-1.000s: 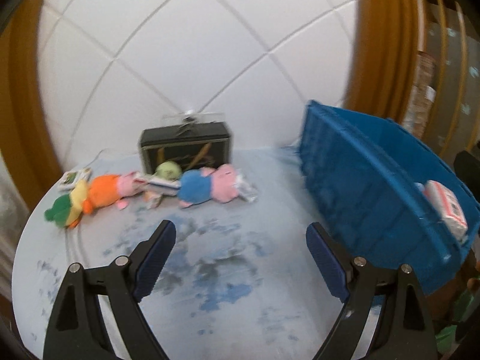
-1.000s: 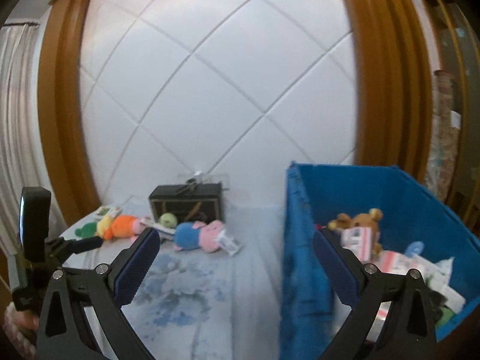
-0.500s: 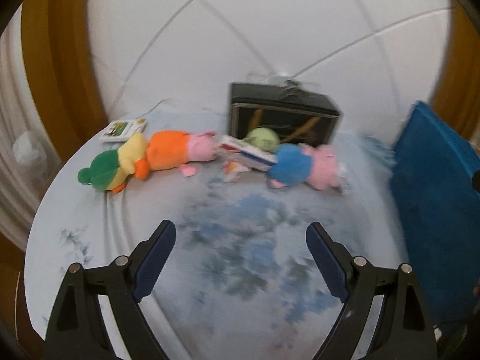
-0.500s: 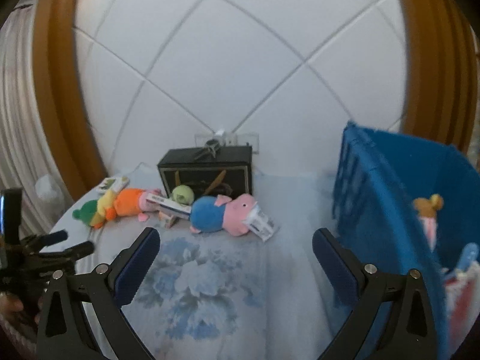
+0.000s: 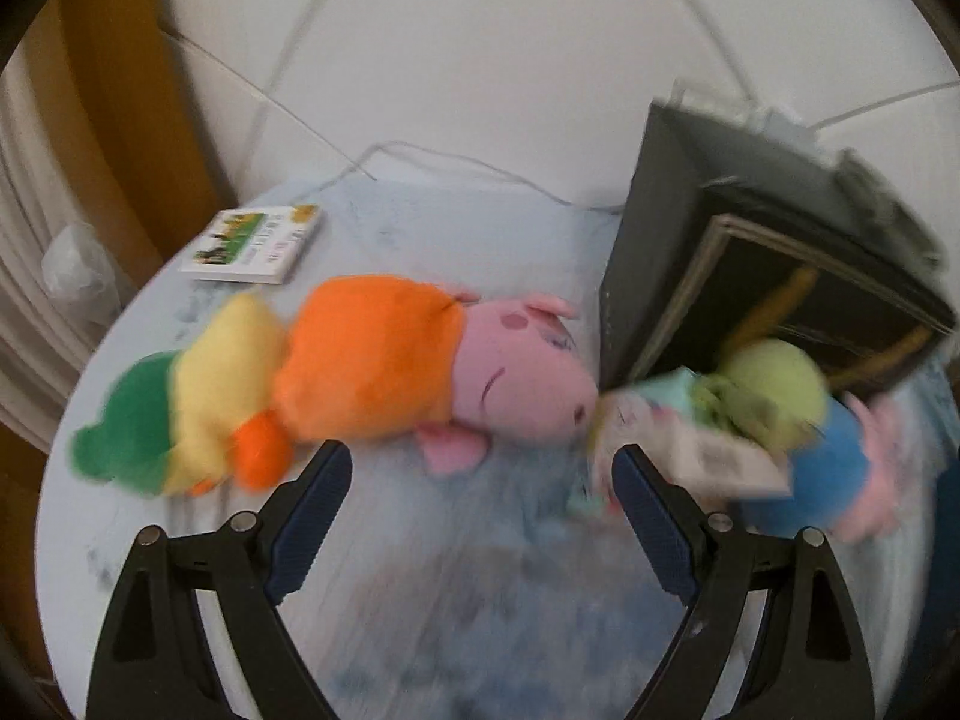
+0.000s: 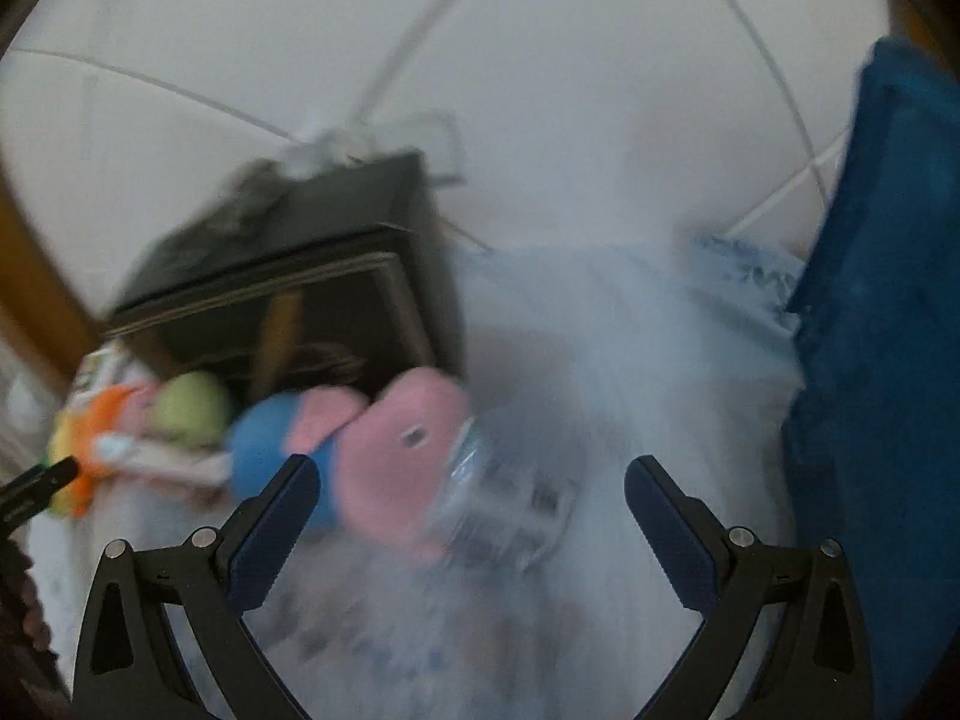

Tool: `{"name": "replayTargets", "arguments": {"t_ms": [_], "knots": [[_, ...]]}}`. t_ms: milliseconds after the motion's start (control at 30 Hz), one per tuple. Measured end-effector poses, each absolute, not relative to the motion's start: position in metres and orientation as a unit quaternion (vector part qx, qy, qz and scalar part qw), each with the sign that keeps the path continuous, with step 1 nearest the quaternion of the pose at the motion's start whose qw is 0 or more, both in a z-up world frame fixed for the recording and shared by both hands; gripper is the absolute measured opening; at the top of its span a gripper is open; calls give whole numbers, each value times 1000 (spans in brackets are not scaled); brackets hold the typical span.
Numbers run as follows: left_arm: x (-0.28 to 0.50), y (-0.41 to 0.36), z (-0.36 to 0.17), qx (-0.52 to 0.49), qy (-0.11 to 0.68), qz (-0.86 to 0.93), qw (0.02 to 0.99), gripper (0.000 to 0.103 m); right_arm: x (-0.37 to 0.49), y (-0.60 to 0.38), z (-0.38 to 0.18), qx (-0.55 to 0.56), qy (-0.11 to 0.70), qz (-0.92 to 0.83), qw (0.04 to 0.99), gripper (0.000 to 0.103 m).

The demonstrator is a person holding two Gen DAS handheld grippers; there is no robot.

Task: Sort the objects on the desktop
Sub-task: 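Move both tools back toward the plush toys and black box on the bed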

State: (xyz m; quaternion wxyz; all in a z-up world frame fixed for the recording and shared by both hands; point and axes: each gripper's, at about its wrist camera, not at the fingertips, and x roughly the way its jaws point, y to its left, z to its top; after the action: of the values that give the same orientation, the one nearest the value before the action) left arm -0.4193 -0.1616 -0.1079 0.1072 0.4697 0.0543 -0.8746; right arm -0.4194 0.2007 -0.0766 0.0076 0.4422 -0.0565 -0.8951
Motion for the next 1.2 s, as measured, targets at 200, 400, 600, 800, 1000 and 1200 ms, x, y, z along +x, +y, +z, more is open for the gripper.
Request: {"name": "replayTargets", "arguments": {"t_ms": [200,400,600,800,1000,1200], "knots": [[-464,-148,-146,482,64,-869,88,89,-494,211,-131,463,-58,-883,-47,103],[-434,-112,-162,509,23,-860,25,89,-485,193,-153,480,-63,-875,0,103],[-367,-102,-164,544,-4,-839,-19,89,-423,193,-130,518,-69,-850,68,103],[-308,-161,-120,506,22,-862,30,89,-361,162,-107,542,-20,-829,134,103],[-296,-262,-90,467,49,-875,114,89,-348,86,-54,472,5,-864,177,103],[-299,-352,-99,466,76,-865,171,89,-373,-19,-58,461,9,-854,239,103]]}}
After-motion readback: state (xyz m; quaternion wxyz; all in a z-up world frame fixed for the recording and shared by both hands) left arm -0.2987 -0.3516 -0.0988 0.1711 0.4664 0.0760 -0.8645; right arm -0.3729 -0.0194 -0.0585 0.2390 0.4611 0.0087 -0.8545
